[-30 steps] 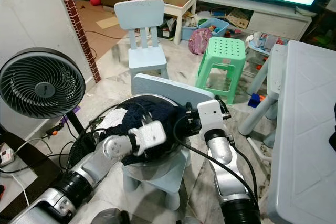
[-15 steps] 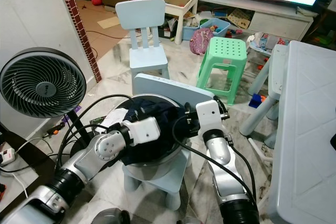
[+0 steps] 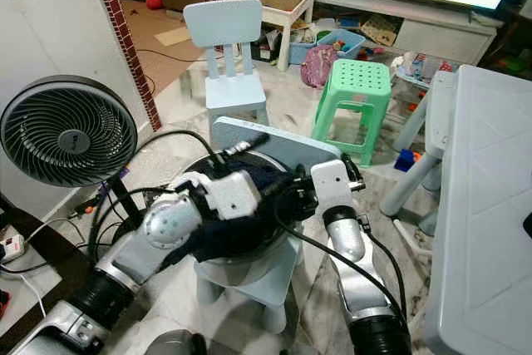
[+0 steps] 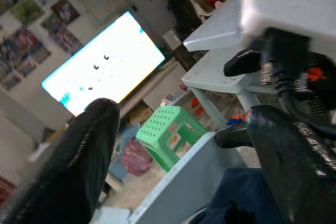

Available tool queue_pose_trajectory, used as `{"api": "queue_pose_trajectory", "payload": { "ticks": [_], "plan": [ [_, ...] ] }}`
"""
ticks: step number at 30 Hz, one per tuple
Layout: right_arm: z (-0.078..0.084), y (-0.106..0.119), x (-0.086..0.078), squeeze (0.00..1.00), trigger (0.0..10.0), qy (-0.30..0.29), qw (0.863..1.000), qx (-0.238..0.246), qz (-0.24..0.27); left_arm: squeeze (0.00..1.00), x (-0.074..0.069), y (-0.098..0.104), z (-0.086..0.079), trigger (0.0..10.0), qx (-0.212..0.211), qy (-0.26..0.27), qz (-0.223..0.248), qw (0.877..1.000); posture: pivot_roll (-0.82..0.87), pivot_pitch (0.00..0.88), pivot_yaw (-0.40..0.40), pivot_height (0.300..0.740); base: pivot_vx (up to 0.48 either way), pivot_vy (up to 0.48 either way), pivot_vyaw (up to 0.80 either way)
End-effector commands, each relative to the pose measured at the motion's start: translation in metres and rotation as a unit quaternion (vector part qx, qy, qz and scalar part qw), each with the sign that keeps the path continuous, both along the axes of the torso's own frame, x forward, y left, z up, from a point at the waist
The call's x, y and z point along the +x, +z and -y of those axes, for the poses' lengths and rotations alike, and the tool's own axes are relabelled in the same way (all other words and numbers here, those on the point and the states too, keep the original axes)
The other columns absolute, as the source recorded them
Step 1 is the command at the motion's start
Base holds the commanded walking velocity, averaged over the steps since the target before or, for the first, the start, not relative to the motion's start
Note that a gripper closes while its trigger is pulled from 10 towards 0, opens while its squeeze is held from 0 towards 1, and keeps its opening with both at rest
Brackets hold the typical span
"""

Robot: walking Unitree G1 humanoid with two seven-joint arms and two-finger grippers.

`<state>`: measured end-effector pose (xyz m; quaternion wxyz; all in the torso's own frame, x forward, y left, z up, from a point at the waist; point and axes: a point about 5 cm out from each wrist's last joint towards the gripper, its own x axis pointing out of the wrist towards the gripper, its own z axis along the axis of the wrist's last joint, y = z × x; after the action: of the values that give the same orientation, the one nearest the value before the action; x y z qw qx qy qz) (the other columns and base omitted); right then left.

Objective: Hang hanger

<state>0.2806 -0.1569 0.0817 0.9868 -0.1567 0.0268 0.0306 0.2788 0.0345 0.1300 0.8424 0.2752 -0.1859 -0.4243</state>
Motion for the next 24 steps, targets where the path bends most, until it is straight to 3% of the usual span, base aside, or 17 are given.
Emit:
{"api": "queue_pose_trajectory", "payload": {
  "ticks": [1,3,4,5,6,7,8,10,15,16,17,18,21,22,23,24],
  "plan": [
    [-0.001,0.002,0.003,0.00,10.0,-0.001,1.000,0.001,0.002,1.00,0.004,0.004,-0.003,10.0,-0.019,0.018,-0.017,1.000,0.00,0.000,0.005,0.740,0.000,0.000,0.00],
    [0.002,0.002,0.002,0.00,10.0,-0.005,1.000,0.000,0.002,1.00,0.009,0.002,-0.011,10.0,-0.053,0.054,-0.045,0.996,0.00,0.000,0.008,0.740,0.000,0.000,0.00],
    [0.004,0.001,0.001,0.00,10.0,-0.008,1.000,-0.002,0.001,1.00,0.013,0.000,-0.019,10.0,-0.082,0.092,-0.072,0.990,0.00,0.000,0.011,0.740,0.000,0.000,0.00],
    [0.005,0.000,-0.001,0.00,10.0,-0.010,1.000,-0.003,0.000,1.00,0.017,-0.005,-0.031,10.0,-0.125,0.148,-0.116,0.974,0.00,0.000,0.011,0.740,0.000,0.000,0.00],
    [0.006,-0.001,-0.002,0.00,10.0,-0.011,1.000,-0.003,-0.001,0.47,0.020,-0.012,-0.042,10.0,-0.176,0.209,-0.170,0.947,0.00,0.000,0.009,0.740,0.000,0.000,0.00],
    [0.006,-0.001,-0.002,0.00,10.0,-0.011,1.000,-0.003,-0.002,0.47,0.020,-0.014,-0.046,10.0,-0.195,0.231,-0.191,0.934,0.00,0.000,0.009,0.740,0.000,0.000,0.00],
    [0.006,-0.001,-0.003,0.00,10.0,-0.011,1.000,-0.003,-0.002,0.00,0.021,-0.021,-0.054,10.0,-0.243,0.272,-0.239,0.900,0.00,0.000,0.006,0.740,0.000,0.000,0.00],
    [0.005,-0.001,-0.003,0.00,10.0,-0.008,1.000,-0.002,-0.003,0.00,0.020,-0.030,-0.062,10.0,-0.285,0.305,-0.288,0.862,0.01,0.000,0.001,0.740,0.000,0.000,0.00],
    [-0.002,0.001,0.001,0.00,10.0,0.006,1.000,-0.001,-0.001,0.00,0.015,-0.061,-0.080,10.0,-0.331,0.381,-0.383,0.773,0.01,0.000,-0.010,0.740,0.000,0.000,0.00],
    [-0.002,0.001,0.001,0.00,10.0,0.006,1.000,-0.001,-0.001,0.00,0.015,-0.061,-0.080,10.0,-0.331,0.381,-0.383,0.773,0.01,0.000,-0.010,0.740,0.000,0.000,0.00],
    [-0.002,0.002,0.002,0.00,10.0,0.010,1.000,-0.002,0.001,0.00,0.013,-0.068,-0.082,10.0,-0.342,0.391,-0.409,0.751,0.01,0.000,-0.013,0.740,0.000,0.000,0.00],
    [-0.002,0.003,0.002,0.00,10.0,0.010,1.000,-0.003,0.001,0.00,0.013,-0.071,-0.083,10.0,-0.346,0.395,-0.422,0.739,0.01,0.000,-0.013,0.740,0.000,0.000,0.00],
    [0.000,0.004,0.002,0.00,10.0,0.010,1.000,-0.005,0.002,0.00,0.012,-0.081,-0.086,10.0,-0.361,0.399,-0.456,0.709,0.00,0.000,-0.018,0.740,0.000,0.000,0.00],
    [0.000,0.004,0.002,0.00,10.0,0.010,1.000,-0.005,0.002,0.00,0.012,-0.081,-0.086,10.0,-0.361,0.399,-0.456,0.709,0.00,0.000,-0.018,0.740,0.000,0.000,0.00],
    [0.001,0.004,0.001,0.00,10.0,0.010,1.000,-0.006,0.002,0.00,0.012,-0.083,-0.087,10.0,-0.372,0.399,-0.468,0.695,-0.01,0.000,-0.021,0.740,0.000,0.000,0.00],
    [0.003,0.004,-0.001,0.00,10.0,0.010,1.000,-0.008,0.000,0.00,0.012,-0.086,-0.086,10.0,-0.371,0.395,-0.481,0.689,-0.02,0.000,-0.026,0.740,0.000,0.000,0.00]
  ]
}}
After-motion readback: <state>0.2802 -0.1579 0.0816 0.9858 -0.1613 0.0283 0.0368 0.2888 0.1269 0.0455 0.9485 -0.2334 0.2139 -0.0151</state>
